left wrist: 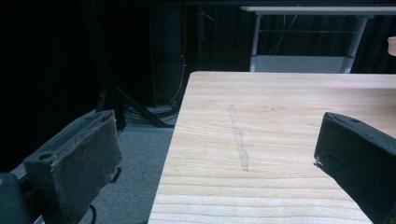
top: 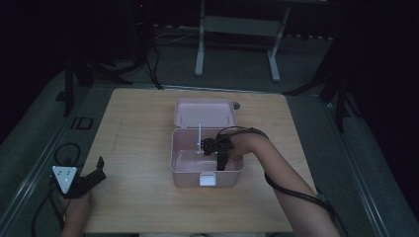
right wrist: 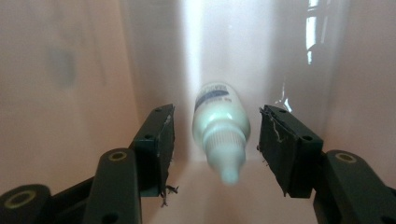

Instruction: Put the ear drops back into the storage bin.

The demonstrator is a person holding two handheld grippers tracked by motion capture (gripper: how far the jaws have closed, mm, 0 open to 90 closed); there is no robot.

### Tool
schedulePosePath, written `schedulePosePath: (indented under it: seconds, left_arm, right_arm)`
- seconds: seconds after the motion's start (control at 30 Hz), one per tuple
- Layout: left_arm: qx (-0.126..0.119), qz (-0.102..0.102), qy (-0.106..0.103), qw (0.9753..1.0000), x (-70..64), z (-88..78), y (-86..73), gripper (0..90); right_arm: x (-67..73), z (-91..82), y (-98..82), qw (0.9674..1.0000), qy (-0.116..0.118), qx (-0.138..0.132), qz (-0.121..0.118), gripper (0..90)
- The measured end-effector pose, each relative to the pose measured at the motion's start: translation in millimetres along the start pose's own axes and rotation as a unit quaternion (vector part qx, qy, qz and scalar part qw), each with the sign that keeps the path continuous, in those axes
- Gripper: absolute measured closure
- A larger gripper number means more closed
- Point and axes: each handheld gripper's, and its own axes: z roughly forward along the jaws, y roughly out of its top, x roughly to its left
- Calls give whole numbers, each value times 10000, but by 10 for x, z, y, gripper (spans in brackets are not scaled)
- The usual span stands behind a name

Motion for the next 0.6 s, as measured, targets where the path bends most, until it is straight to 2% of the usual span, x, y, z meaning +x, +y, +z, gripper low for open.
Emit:
schedulePosePath:
  seconds: [0.3,0.33,0.43,0.6]
  left_arm:
    - [-5,2,10,10000,-3,2,-1,4]
    - [-1,8,8,10000,-3,2,-1,4]
    - [0,8,9,10000,-4,3,-1,4]
    - [8,18,22,10000,-6,3,-1,4]
  right_arm:
    - [30,-283,-120,9998,-138,-109,-35,486]
    - [39,-308,-138,9999,-90,-84,-7,491]
    - [50,-386,-187,9998,-143,-141,-2,479]
    - [65,-511,-280,9996,-132,-199,141,457]
